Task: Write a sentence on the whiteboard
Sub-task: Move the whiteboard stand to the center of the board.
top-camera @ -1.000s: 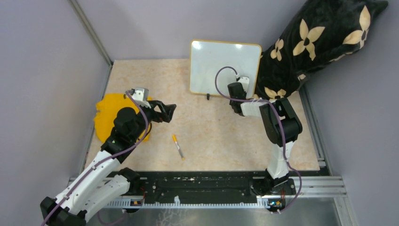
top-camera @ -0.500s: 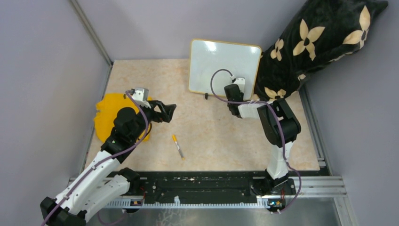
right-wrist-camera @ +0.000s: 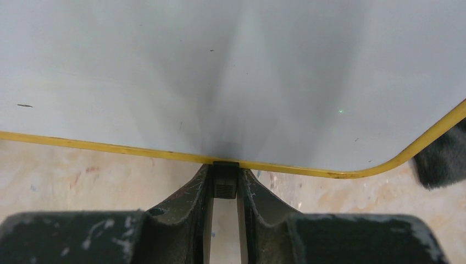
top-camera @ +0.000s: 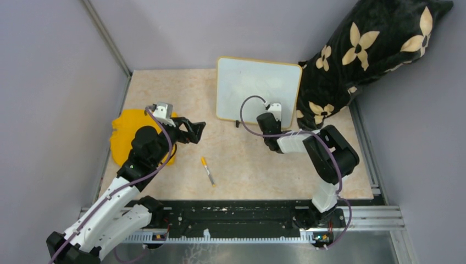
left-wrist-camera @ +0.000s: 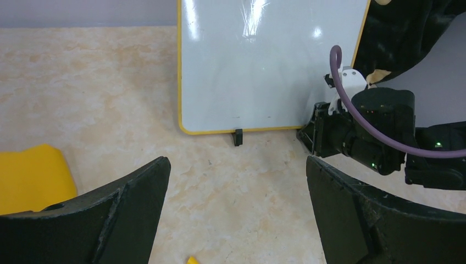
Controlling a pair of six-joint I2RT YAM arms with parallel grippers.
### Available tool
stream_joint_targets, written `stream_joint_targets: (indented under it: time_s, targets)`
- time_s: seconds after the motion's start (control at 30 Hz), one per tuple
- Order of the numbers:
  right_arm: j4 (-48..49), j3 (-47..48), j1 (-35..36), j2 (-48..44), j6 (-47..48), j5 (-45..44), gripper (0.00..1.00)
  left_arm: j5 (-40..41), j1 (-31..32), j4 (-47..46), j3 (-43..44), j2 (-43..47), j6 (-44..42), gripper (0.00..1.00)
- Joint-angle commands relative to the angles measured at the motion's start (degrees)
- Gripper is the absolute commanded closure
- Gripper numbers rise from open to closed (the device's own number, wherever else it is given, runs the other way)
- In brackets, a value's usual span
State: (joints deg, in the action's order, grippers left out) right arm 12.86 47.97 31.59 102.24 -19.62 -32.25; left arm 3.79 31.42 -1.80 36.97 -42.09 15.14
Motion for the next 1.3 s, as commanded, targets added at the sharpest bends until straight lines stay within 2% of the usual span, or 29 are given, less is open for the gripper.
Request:
stream_joint_targets:
  time_s: [0.0,0.53,0.73,1.27]
  targets:
    - [-1.04,-3.74,4.42,-5.38,0.67,-1.10,1.00,-1.02,0.22,-2.05,-0.33,0.86,-0.20,0.01]
    - [-6.10,-10.51,17.90,-12.70,-4.03,-5.86,1.00,-1.58,0.18,-2.15,-0.50,1.30,-0.02,0.01]
    - [-6.71,-12.85,18.42,-14.66,-6.89,-5.88,1.00,-1.57,0.22,-2.33,-0.52,0.89,-0.10,0.01]
    - [-5.36,-14.63,18.41,-14.27,-6.94,-5.11,1.00,-1.16,0.21,-2.24,-0.59,0.07,-0.35,0.01]
